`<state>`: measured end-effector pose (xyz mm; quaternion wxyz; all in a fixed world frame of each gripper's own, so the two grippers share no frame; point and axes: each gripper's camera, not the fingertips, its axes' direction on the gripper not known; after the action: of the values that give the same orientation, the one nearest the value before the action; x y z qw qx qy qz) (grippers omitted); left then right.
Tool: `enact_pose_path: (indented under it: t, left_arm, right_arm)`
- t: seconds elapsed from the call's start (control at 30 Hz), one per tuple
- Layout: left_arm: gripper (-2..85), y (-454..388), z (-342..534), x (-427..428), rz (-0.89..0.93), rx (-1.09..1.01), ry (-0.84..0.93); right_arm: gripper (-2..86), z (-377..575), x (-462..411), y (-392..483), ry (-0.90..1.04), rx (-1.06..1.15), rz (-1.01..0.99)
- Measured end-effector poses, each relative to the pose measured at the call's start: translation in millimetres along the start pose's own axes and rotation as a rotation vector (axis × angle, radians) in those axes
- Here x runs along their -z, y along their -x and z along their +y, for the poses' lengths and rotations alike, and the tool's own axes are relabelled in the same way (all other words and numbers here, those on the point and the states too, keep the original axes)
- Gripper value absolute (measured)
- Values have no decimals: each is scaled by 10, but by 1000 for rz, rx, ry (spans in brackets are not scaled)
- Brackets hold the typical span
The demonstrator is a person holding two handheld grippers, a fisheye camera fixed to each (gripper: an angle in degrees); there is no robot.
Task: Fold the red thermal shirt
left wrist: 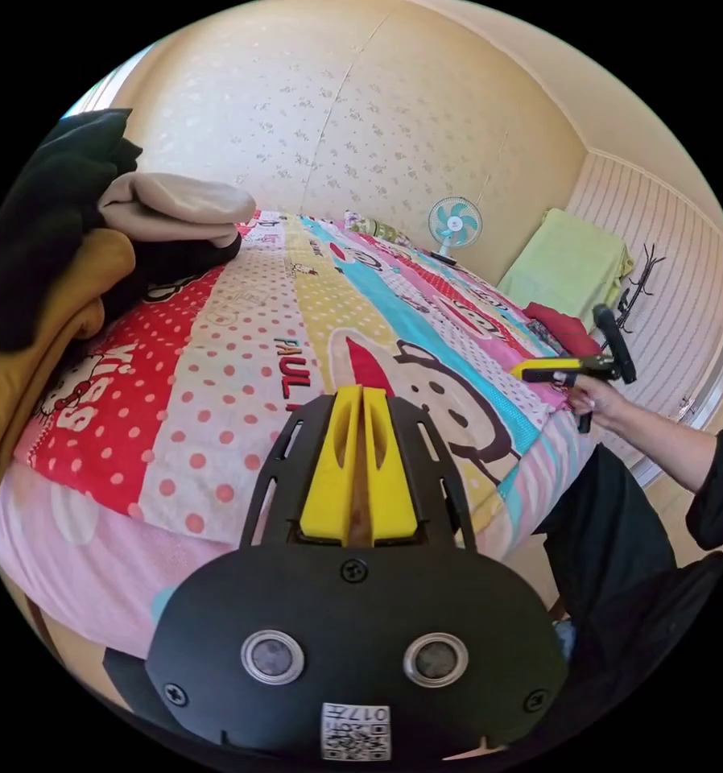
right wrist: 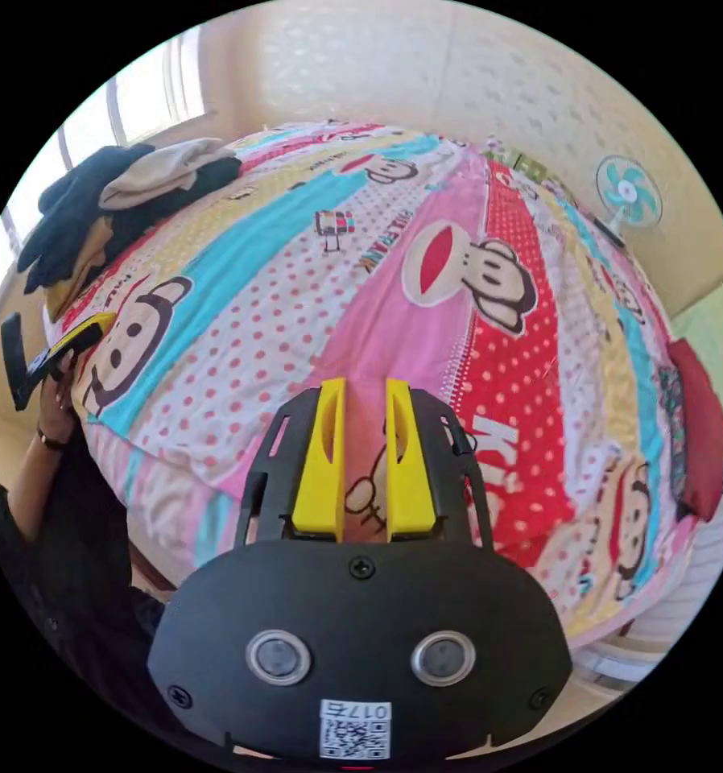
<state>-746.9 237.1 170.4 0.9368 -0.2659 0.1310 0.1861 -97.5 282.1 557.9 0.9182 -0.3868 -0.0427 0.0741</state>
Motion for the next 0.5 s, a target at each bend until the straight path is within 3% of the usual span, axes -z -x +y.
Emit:
enact_pose_path:
  t: [0.17, 0.33, 0.4, 0.5]
  left_arm:
    - [-8, -381, -224, 41, 12, -52, 9]
    - [6, -991, -735, 6, -87, -139, -160]
    - [37, -1178, -929, -266, -155, -184, -122]
    - [71, -1241, -978, -1180, -190, -186, 135]
  right_arm:
    - [79, -157, -2, 479, 22, 83, 154]
    - [78, -309, 137, 374, 19, 18, 40]
    - [78, -369, 221, 370, 10, 12, 24]
    - [79, -447, 338, 410, -3, 22, 43]
